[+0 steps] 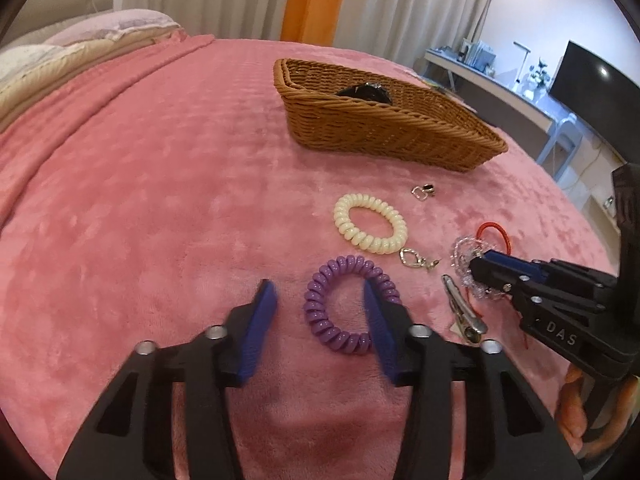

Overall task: Organize jewelry
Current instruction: 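Grasp the purple coil hair tie with the left tool while the right tool grasps a silver charm bracelet, then carry the purple hair tie and charm bracelet into the basket and release both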

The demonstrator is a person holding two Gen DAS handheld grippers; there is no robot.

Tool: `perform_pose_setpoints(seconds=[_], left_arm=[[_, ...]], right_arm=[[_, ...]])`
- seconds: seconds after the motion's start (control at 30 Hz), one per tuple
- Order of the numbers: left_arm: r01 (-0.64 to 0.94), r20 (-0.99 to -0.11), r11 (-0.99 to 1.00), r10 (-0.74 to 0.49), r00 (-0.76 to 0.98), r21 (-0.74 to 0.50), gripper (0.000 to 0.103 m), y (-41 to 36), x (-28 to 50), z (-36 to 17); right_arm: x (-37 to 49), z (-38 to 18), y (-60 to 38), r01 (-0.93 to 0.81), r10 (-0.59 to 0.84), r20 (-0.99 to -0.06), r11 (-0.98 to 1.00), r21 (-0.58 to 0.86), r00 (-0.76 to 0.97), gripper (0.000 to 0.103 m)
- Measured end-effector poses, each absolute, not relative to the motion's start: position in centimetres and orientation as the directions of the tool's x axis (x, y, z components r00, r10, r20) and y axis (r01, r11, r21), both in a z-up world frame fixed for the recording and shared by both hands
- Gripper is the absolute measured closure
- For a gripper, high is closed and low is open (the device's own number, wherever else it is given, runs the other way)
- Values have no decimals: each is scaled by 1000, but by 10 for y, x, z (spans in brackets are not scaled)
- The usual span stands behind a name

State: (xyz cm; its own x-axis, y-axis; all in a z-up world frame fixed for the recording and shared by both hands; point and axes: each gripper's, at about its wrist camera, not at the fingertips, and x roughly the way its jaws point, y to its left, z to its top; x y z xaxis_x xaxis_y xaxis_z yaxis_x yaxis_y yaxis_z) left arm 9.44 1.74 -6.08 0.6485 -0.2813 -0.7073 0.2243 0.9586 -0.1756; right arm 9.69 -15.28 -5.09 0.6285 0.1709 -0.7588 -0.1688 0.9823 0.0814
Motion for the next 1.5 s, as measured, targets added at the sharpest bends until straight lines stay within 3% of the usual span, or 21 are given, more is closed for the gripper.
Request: perform_pose_setpoints(seconds=[0.17,0.37,0.87,1.23,1.5], left_arm=[[215,-710,963,-267,652,-165,92,17,94,-61],[226,-685,957,-290,668,-185,94,20,90,-58],[235,-588,949,-313,746,-208,94,30,71,-31],[271,-488,942,-335,806,-198,94,22,75,33],[276,-430,945,-327,842,-178,94,-5,122,80]], right_arm=[[94,-49,-155,-176,185,-746,980,92,640,97],[89,-44,-161,-177,208,-726,977,121,656,97],[63,-5,-196,-170,294,-568,950,261,768,97],[68,64,-199,-184,249,-500,967,177,829,97],[112,105,-201,-188,197,-415,980,63,888,97]])
